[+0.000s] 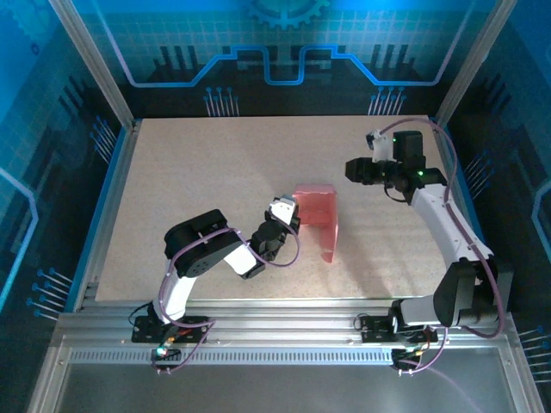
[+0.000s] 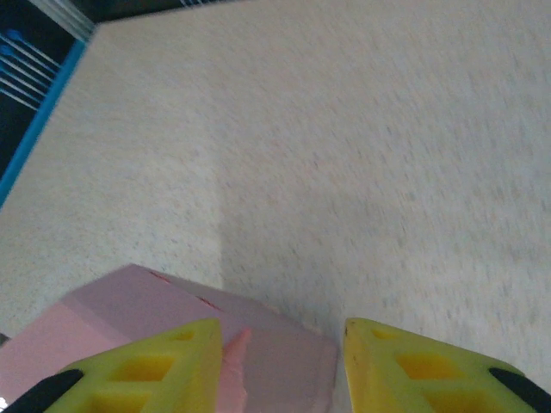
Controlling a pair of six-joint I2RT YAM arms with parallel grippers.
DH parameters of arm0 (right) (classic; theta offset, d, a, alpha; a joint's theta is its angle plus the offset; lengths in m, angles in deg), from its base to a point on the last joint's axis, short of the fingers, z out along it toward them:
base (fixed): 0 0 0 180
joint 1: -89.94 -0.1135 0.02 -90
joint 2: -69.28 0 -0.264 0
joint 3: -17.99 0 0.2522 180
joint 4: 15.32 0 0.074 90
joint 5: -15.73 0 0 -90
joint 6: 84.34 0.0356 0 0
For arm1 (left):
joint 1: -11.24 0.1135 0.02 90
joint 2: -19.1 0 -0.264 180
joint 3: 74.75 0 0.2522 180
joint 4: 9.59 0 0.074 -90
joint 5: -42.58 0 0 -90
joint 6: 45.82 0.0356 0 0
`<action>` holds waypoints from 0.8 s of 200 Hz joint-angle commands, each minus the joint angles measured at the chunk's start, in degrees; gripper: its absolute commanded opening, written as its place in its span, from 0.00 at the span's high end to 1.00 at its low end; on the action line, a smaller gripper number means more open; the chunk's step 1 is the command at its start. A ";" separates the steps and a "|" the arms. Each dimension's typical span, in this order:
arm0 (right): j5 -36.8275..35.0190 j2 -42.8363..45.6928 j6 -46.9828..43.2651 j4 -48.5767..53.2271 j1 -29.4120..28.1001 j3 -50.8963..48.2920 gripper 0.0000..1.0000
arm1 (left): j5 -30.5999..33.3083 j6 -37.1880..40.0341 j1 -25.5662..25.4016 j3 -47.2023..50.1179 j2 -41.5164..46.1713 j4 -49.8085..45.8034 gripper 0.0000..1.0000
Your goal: Fold the paper box
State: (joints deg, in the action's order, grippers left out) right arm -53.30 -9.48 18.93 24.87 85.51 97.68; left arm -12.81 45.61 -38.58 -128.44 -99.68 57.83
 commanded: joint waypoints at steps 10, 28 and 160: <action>1.77 -0.87 6.93 4.32 0.11 -3.35 0.61 | -1.99 0.41 -0.02 0.24 -0.61 -1.55 1.00; 3.97 -2.79 6.67 3.85 -1.18 -3.54 0.62 | -2.20 0.48 -0.03 0.03 -0.58 -1.65 1.00; 12.85 -8.00 4.66 3.50 -4.11 -0.64 0.60 | -2.19 0.59 -0.01 -0.06 -0.93 -1.12 1.00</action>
State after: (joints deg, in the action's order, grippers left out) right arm -43.36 -19.71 23.46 28.85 82.00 97.99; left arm -12.53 45.75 -38.18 -128.44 -99.68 57.57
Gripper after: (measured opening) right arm 0.382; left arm 0.046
